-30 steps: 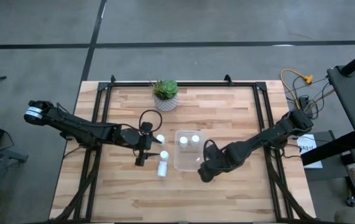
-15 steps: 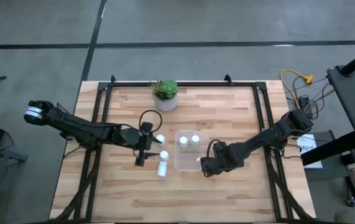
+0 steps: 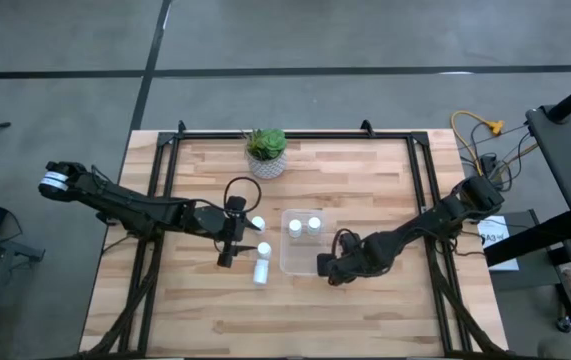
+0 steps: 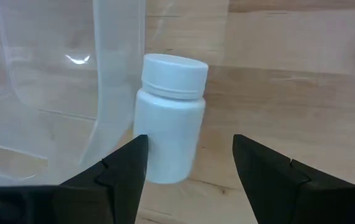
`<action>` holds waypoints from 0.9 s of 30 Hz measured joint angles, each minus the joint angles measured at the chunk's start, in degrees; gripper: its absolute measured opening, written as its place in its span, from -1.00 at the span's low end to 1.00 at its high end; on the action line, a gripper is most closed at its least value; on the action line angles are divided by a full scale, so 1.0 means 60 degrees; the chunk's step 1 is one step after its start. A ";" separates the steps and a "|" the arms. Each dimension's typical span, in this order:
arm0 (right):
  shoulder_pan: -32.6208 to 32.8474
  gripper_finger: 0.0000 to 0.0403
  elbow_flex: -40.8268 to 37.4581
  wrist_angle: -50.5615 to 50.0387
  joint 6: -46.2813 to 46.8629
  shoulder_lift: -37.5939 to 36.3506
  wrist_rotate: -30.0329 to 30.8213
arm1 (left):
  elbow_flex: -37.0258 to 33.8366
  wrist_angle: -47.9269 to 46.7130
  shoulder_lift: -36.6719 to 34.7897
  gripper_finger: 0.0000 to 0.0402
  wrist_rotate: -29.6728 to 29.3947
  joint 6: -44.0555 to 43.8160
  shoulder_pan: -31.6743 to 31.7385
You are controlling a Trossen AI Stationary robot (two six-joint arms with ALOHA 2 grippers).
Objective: Pick and place pill bottles into a basket
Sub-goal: Put the white medicine bottle into the transparent bin
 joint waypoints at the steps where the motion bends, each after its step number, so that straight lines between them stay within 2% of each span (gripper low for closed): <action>1: 0.0008 0.11 -0.0018 -0.0017 0.0000 0.0000 -0.0005 | 0.0000 0.0003 0.0000 0.10 0.0001 0.0000 0.0000; 13: 0.0008 0.11 -0.0401 -0.0054 -0.0031 0.0000 -0.0033 | -0.0011 -0.0014 0.0036 0.10 0.0003 -0.0004 0.0000; 18: 0.0008 0.11 -0.0452 -0.0058 -0.0797 0.0000 -0.0033 | -0.0011 -0.0029 0.0040 0.10 0.0003 -0.0004 0.0000; 27: -0.0004 0.11 -0.0676 -0.0121 -0.0826 0.0004 -0.0251 | -0.0015 -0.0029 0.0040 0.10 0.0003 -0.0004 0.0002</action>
